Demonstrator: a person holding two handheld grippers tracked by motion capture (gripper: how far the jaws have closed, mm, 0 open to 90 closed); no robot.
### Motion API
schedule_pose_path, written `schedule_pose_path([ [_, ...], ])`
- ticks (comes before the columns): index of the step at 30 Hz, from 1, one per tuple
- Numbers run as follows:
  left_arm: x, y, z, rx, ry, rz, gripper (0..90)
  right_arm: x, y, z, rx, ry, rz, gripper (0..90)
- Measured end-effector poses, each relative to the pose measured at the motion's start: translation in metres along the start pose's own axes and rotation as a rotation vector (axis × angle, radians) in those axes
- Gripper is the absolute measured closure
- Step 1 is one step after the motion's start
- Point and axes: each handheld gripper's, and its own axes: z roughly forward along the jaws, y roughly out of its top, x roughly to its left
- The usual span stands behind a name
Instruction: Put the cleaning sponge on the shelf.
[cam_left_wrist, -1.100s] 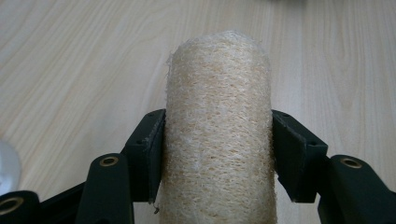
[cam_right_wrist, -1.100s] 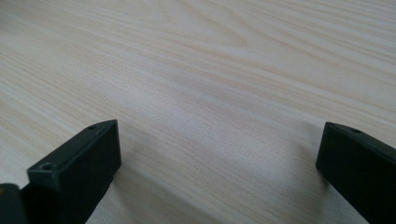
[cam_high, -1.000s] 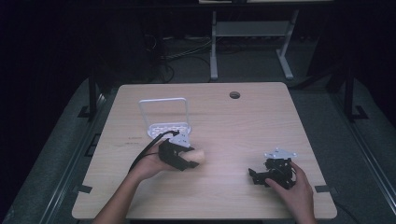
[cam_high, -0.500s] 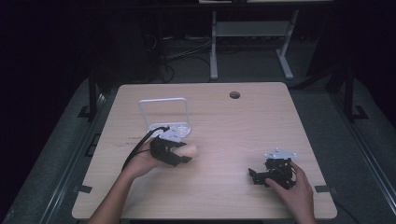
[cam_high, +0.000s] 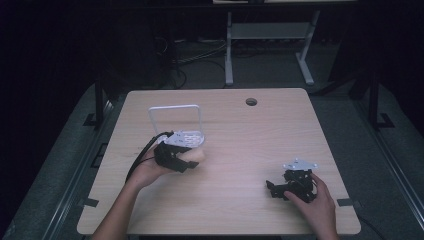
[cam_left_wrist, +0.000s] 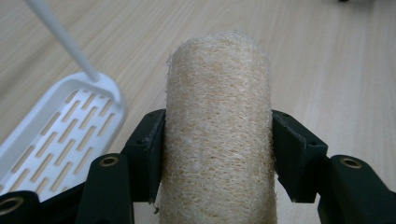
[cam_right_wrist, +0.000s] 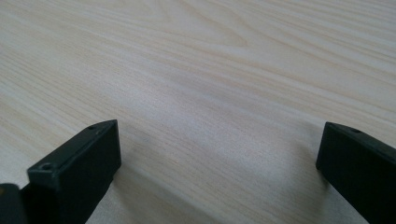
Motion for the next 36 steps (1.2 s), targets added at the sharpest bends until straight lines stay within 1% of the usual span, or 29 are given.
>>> schedule_pose_path([
  [7,0.006,-0.001,-0.001,0.008,0.053,-0.032,40.9,0.0,0.0,0.0,0.0,0.0,0.0,0.0],
  [9,0.007,-0.001,-0.001,0.006,0.065,-0.051,40.9,0.0,0.0,0.0,0.0,0.0,0.0,0.0],
  [12,0.01,-0.001,-0.002,0.009,0.089,-0.062,41.0,0.0,0.0,0.0,0.0,0.0,0.0,0.0],
  [14,0.012,-0.002,-0.003,0.008,0.102,-0.085,41.0,0.0,0.0,0.0,0.0,0.0,0.0,0.0],
  [15,0.014,-0.002,-0.003,0.01,0.107,-0.089,41.0,0.0,0.0,0.0,0.0,0.0,0.0,0.0],
  [18,0.017,-0.004,-0.003,0.003,0.12,-0.112,41.0,0.0,0.0,0.0,0.0,0.0,0.001,0.0],
  [22,0.021,-0.005,-0.004,-0.002,0.144,-0.13,41.0,0.0,0.0,0.0,0.0,0.0,0.0,0.0],
  [23,0.022,-0.006,-0.003,-0.006,0.15,-0.139,41.0,0.0,0.0,0.0,0.0,0.0,0.001,0.0],
  [28,0.03,-0.006,-0.001,-0.004,0.167,-0.151,41.0,0.0,0.0,0.0,0.0,0.0,0.001,0.0],
  [30,0.033,-0.005,0.0,0.001,0.173,-0.15,41.0,0.0,0.0,0.0,0.0,0.0,0.001,0.0],
  [32,0.037,-0.005,0.001,-0.006,0.174,-0.16,41.0,0.0,0.0,0.0,0.0,0.0,0.001,0.0],
  [33,0.038,-0.005,0.002,0.005,0.178,-0.159,41.0,0.0,0.0,0.0,0.0,0.0,0.0,0.0],
  [36,0.044,-0.005,0.005,0.009,0.191,-0.163,41.0,0.0,0.0,0.0,0.0,0.0,0.001,0.0],
])
